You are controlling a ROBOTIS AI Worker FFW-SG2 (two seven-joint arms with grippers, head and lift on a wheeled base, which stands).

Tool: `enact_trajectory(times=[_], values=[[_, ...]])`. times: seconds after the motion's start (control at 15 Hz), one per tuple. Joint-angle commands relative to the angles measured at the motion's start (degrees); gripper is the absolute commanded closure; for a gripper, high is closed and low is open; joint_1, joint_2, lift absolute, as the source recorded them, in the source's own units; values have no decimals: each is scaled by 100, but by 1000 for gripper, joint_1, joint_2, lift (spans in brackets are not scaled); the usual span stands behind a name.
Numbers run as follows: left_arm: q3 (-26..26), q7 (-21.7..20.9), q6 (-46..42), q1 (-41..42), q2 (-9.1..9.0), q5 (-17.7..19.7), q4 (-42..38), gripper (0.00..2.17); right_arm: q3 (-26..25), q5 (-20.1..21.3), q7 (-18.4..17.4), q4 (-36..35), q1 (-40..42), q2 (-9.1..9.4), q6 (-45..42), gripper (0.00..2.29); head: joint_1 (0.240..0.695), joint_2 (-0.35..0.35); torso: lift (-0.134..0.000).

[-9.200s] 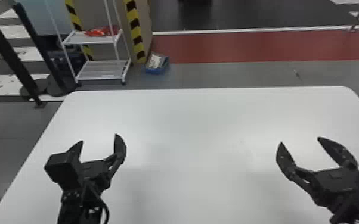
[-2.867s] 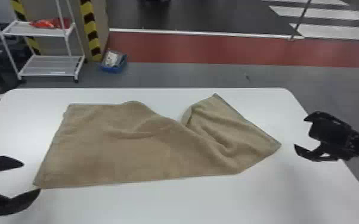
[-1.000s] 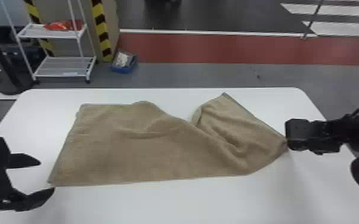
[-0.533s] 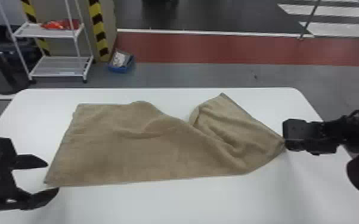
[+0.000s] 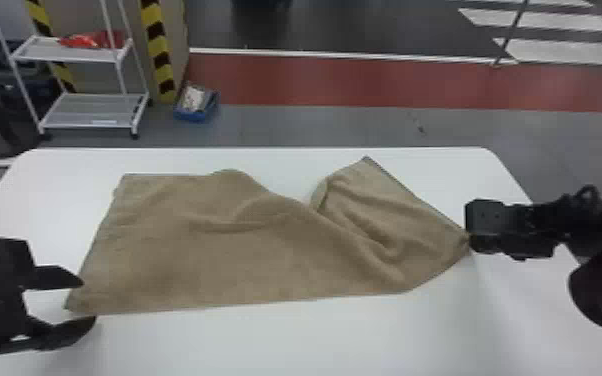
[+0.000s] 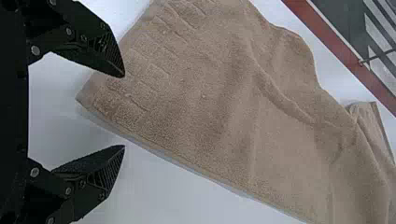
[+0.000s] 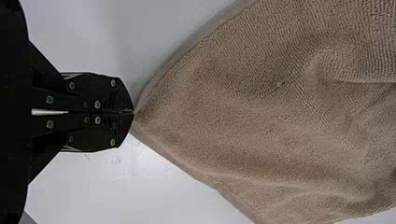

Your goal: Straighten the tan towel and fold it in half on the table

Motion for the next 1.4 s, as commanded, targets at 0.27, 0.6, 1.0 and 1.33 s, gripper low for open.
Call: enact_trajectory(times=[0.27, 0.6, 1.0, 1.33], values=[[8, -108, 36, -50, 41, -92, 147, 515, -26, 0, 0, -17, 8, 9, 21, 1420, 695, -70, -123], [-1, -231, 36, -59, 32, -109, 182, 994, -61, -9, 0, -105, 60, 17, 38, 1420, 695, -66, -123], [140, -108, 106, -121, 6, -56, 103, 1642, -254, -185, -123, -325, 140, 26, 320, 1420, 695, -65, -123], [931, -213, 317, -252, 59, 322, -354, 1639, -773, -1002, -123, -887, 87, 26, 1005, 1420, 695, -52, -123]])
